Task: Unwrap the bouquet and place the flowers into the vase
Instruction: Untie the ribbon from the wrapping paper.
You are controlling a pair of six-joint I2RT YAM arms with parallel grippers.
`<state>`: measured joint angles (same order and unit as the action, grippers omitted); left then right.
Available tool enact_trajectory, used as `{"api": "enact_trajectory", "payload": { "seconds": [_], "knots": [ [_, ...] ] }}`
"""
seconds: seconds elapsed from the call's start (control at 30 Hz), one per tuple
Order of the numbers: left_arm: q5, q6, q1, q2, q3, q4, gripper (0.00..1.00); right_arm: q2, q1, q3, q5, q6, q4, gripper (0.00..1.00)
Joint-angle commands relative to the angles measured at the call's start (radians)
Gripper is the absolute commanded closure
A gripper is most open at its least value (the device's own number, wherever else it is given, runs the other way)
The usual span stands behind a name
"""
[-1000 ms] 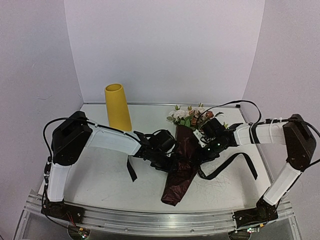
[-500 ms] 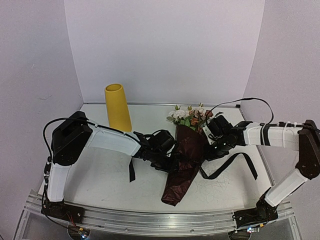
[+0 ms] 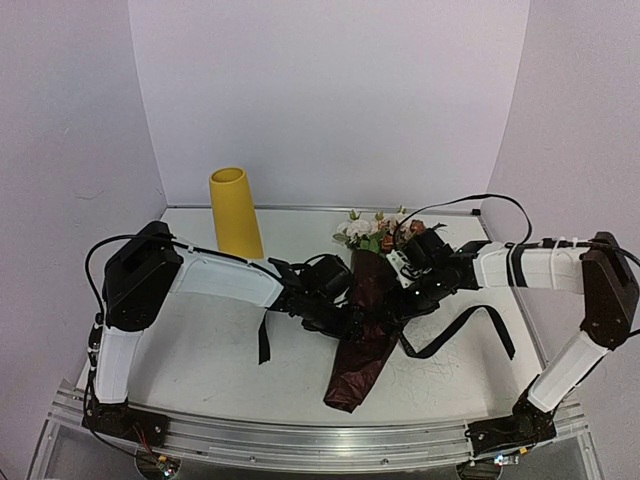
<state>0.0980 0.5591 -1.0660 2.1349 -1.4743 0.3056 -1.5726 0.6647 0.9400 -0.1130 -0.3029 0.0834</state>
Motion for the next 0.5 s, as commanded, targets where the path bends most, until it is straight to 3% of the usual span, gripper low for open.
{"api": "enact_trajectory", "payload": {
  "seconds": [0.0,0.27,0.4,0.47],
  "knots": [
    [-0.129,-0.003,0.003,0.003,-0.088,0.057,0.17,-0.04,0.026,0.033,0.062,-0.008,0.067,0.42],
    [-0.191,-0.02,0.005,0.071,-0.175,0.092,0.17,-0.065,0.058,0.016,0.143,-0.029,0.096,0.48],
    [-0.199,-0.028,0.006,0.11,-0.22,0.103,0.17,-0.079,0.06,0.017,0.231,-0.072,0.125,0.55],
    [-0.209,-0.025,0.008,0.122,-0.234,0.106,0.18,-0.083,0.06,0.024,0.278,-0.101,0.148,0.65]
  ]
}}
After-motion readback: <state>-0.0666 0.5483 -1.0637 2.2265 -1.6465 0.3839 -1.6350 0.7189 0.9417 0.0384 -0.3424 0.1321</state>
